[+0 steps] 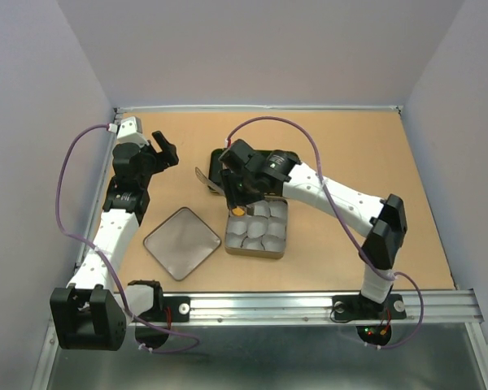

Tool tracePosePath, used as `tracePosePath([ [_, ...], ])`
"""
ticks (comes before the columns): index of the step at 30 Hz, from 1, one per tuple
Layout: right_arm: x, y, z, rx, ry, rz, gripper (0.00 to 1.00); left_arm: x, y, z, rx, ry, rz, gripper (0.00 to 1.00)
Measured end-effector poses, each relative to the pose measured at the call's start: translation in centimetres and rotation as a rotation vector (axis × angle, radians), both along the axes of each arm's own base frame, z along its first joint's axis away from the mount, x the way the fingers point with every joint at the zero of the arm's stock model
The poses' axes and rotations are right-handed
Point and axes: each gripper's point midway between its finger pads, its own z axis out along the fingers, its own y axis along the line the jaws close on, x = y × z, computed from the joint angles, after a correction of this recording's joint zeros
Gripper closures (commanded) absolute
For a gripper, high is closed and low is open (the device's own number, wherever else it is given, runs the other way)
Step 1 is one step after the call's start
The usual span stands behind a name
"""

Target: Pack the cookies

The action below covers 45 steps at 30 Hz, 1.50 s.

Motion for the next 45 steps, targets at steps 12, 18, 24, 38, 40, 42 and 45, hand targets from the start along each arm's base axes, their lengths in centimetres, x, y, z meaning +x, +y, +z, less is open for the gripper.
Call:
tracePosePath([
  [12,4.8,-2.1,-5.9,-0.168,0.061,-0.052,0.50,0.0,-0.2,0.1,-0.004,-0.004,-0.014,0.10],
  [18,5.3,-1.8,-6.4,-0.175,0.064,-0.037,0.51,0.0,-0.2,0.1,-0.012,-0.004,-0.020,0.10],
  [24,5.1,-1.6,-7.0,-0.181,0.078,-0.021,0.51,0.0,-0.1,0.2,-0.017,-0.004,-0.020,0.10],
  [38,4.9,-0.9,-9.6,-0.210,0.134,0.014,0.51,0.0,-0.1,0.2,-0.030,-0.004,-0.028,0.12],
  [40,5.0,-0.7,-9.3,-0.202,0.130,0.016,0.51,0.0,-0.1,0.2,-0.032,-0.003,-0.027,0.12],
  [42,5.2,-0.4,-8.7,-0.185,0.123,0.022,0.51,0.0,-0.1,0.2,-0.033,-0.003,-0.027,0.12],
  [45,5.3,0.0,-8.1,-0.167,0.116,0.025,0.51,0.0,-0.1,0.2,-0.033,-0.003,-0.027,0.12],
])
